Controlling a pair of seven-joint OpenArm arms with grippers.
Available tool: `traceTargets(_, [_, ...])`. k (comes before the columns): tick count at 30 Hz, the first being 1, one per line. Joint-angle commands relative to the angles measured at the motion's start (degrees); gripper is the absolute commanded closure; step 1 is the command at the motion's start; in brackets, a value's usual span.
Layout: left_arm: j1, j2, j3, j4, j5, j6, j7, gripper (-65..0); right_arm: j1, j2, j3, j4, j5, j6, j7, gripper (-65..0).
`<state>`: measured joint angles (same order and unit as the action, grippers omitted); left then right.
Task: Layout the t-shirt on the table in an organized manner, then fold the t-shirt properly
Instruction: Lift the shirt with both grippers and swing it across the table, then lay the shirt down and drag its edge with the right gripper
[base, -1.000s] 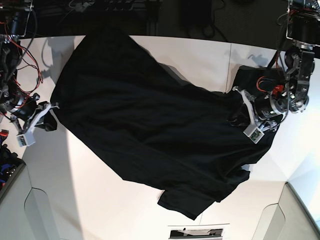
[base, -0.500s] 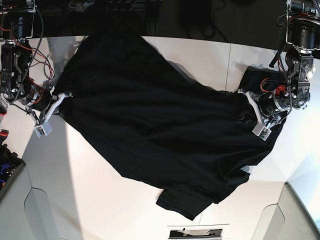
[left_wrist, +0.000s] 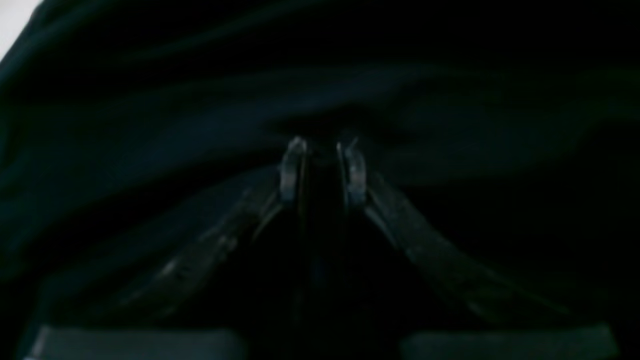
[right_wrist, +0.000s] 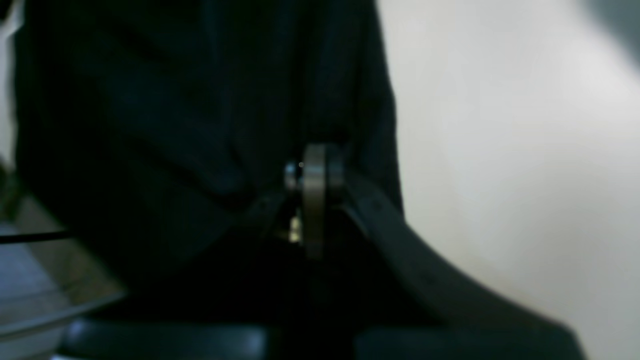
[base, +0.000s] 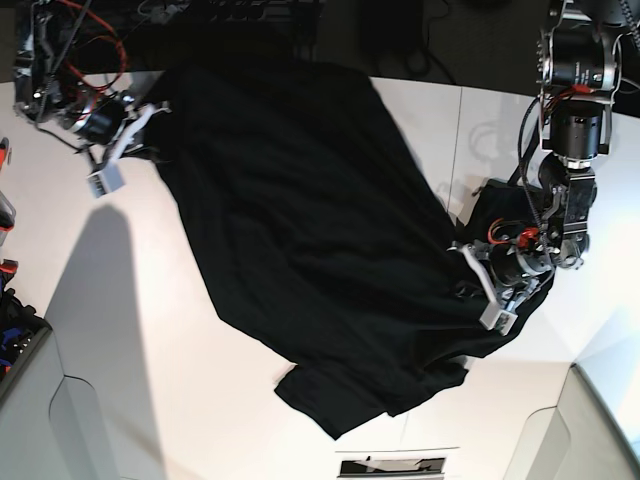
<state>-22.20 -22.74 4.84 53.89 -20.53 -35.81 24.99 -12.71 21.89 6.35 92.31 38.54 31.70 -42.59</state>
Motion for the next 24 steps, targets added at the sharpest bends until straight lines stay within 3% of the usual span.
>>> traceTargets(1, [-3.21,0.20,-0.24,-1.03,-0.22,-0.20,-1.73,-11.0,-0.44,-0.59,-0.04,1.64,-0.68,0.09,-1.42,0.0])
traceTargets(5, [-8.52,2.75,-0.24,-7.15,2.47,-0.17,-3.78,-11.0,-0.83,-3.52,-0.04,5.75,-1.70,0.02,-1.57,0.0])
traceTargets(10, [-12.39,1.92,-0.24,-8.44,0.87,-0.17,-1.31,-11.0,0.02,-3.63,1.95,12.15,-2.89,-0.24,-1.57,0.0])
traceTargets(12, [-13.55,0.48,-0.26,-7.34,-3.06,-1.03,2.56,-11.0,1.57,-3.63,3.80,13.62,-3.10,-0.55,-1.46,0.0])
traceTargets(14, [-13.94,-1.20,-0.26,-4.04,-9.77,-4.04,9.97,-11.0,3.74,-3.65,5.49,13.81,-2.97,-0.68,-0.76,0.0])
traceTargets(18, [-9.79,-4.66,-0.24,8.04,-25.99,-4.19,25.07,-11.0,9.92,-3.87,6.12,13.64,-4.98,-1.57,0.37,0.0])
traceTargets(20, [-4.76,-5.57,-0.24,16.50,-29.62,-4.19,28.44,-11.0,13.92,-4.28,5.99,12.66,-7.23,-3.19,0.37,0.0])
traceTargets(24, [7.04,-5.35,0.28,31.26,-29.55,-4.19,29.44,-11.0,23.76,-5.60,4.15,4.50,-10.49,-6.29,0.68,0.0])
